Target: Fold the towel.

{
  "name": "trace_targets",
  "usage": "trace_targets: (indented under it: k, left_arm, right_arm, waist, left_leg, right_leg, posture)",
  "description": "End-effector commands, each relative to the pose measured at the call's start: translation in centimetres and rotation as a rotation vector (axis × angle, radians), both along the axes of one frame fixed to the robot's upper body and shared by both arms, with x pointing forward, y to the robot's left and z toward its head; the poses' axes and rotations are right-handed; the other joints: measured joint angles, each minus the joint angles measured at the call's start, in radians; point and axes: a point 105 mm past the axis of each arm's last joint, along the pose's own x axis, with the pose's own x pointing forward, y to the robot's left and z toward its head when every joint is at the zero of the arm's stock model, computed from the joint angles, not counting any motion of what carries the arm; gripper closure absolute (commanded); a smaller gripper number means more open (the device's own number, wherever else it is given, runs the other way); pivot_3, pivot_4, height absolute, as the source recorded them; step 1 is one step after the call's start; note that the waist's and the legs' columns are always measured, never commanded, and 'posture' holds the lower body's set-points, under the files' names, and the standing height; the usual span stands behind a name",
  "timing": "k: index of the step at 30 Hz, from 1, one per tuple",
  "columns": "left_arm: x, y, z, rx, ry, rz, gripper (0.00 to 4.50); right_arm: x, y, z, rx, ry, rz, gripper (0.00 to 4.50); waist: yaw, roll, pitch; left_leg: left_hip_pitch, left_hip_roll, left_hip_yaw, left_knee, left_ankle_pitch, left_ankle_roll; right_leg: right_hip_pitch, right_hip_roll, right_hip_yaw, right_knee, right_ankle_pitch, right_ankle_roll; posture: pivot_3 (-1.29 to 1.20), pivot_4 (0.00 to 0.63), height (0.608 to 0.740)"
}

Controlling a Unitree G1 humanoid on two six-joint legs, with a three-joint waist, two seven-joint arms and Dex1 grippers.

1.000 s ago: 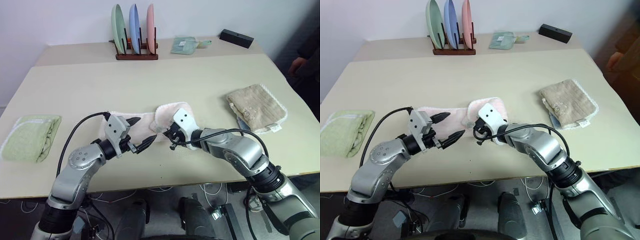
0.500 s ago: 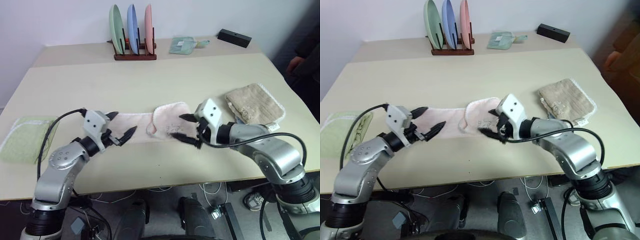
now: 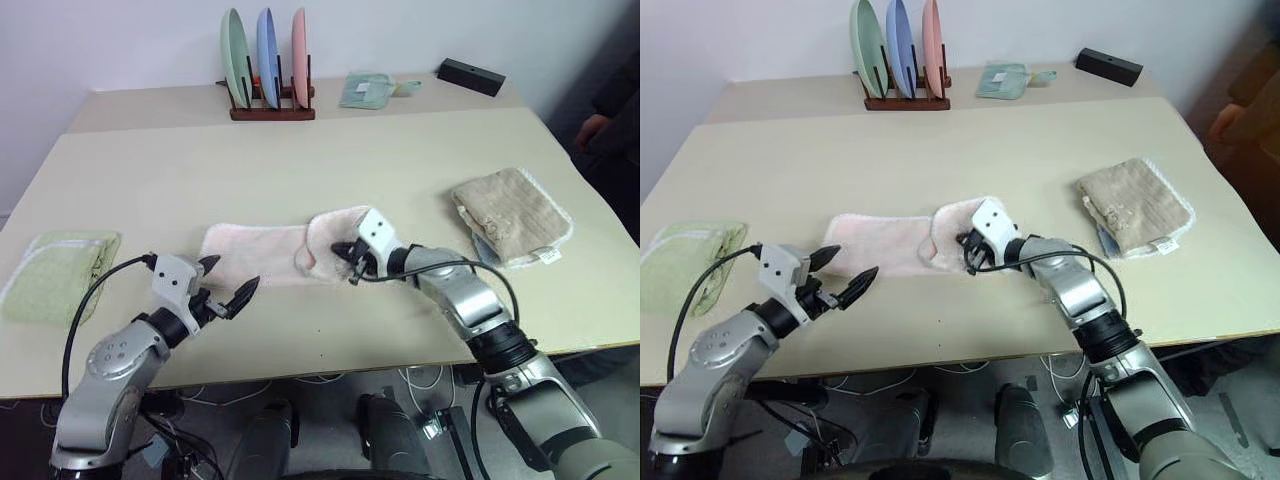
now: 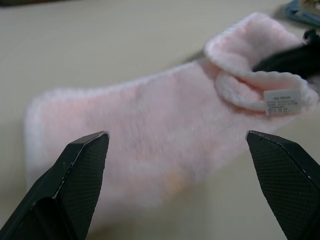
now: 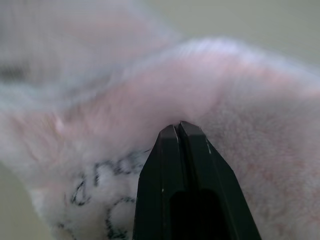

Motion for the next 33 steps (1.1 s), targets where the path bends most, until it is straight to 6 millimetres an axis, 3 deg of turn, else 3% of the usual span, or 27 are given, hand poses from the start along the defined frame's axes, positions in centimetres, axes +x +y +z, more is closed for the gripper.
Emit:
trace_targets:
  k: [1,2,4,7,11,14,17,28,33]
  left_arm:
    - [-1.0,-0.1,0.7,-0.01,-0.016,0.033,0.0]
    - [-1.1,0.0,0.5,-0.013,-0.007,0.045,0.0]
    - [-1.9,0.3,-0.2,-0.046,0.033,0.103,0.0]
    - [-2.7,0.9,-0.9,-0.17,0.101,0.205,0.0]
    - [-3.2,1.2,-1.5,-0.324,0.176,0.302,0.0]
    - [-2.3,2.1,-1.7,-0.456,0.207,0.415,0.0]
    - [-1.1,3.0,-2.4,-0.569,0.268,0.505,0.0]
    - [4.1,2.4,-1.6,-0.784,0.35,0.533,0.0]
    - [4.7,1.8,-1.4,-0.803,0.366,0.509,2.26]
  right_arm:
    - [-0.5,0.0,-1.6,-0.045,0.028,0.021,4.48]
    - [-0.5,0.0,-1.4,-0.038,0.022,0.021,4.48]
    - [0.3,-0.6,1.3,0.018,-0.047,-0.002,4.48]
    - [0.8,-1.6,5.5,0.088,-0.154,-0.007,3.7]
    - [-0.6,-1.5,9.4,0.096,-0.282,0.112,1.72]
    - [-2.2,-0.8,10.8,0.093,-0.312,0.215,0.18]
    - [-3.1,-0.1,10.9,0.081,-0.328,0.263,0.05]
    - [-5.0,0.9,9.1,0.061,-0.324,0.283,0.05]
    - [-5.1,0.7,9.2,0.052,-0.329,0.269,0.0]
  waist:
    - [0.0,-0.001,-0.001]
    - [0.0,-0.001,-0.001]
    - [0.0,-0.001,-0.001]
    - [0.002,-0.001,0.0]
    - [0.004,-0.001,0.0]
    - [0.003,-0.002,0.0]
    - [0.004,-0.002,-0.001]
    - [0.019,-0.002,-0.001]
    - [0.025,-0.002,-0.001]
  left_leg:
    - [0.001,0.0,0.0,0.0,0.0,0.0]
    - [0.001,0.0,0.0,0.0,0.0,0.0]
    - [0.001,0.001,0.0,0.0,0.0,0.0]
    - [0.0,0.0,0.0,0.0,0.0,0.0]
    - [0.0,0.0,-0.001,0.001,0.0,0.0]
    - [0.0,0.0,-0.001,0.0,0.0,0.0]
    - [0.0,0.0,-0.001,0.001,0.0,0.0]
    - [0.0,-0.001,-0.001,0.001,0.001,-0.002]
    - [0.0,-0.001,-0.001,0.001,0.001,-0.002]
  right_leg:
    - [0.001,0.0,0.0,0.0,0.0,0.0]
    - [0.001,0.001,0.0,0.0,0.0,-0.001]
    - [0.001,0.001,0.0,0.0,0.0,-0.001]
    - [0.001,0.0,0.0,0.0,0.0,-0.001]
    - [0.001,0.0,0.0,0.0,0.0,-0.001]
    - [0.001,0.0,0.0,0.0,0.0,-0.001]
    - [0.001,0.001,-0.001,0.0,0.0,-0.001]
    - [0.002,0.0,-0.001,0.001,0.0,-0.001]
    - [0.002,0.0,-0.001,0.001,0.0,-0.001]
  posture:
    - [0.0,0.15,0.738]
    - [0.0,0.15,0.738]
    - [0.0,0.15,0.738]
    - [0.0,0.15,0.738]
    - [0.0,0.15,0.738]
    - [0.0,0.15,0.738]
    - [0.0,0.15,0.738]
    - [0.0,0.15,0.738]
    - [0.0,0.15,0.738]
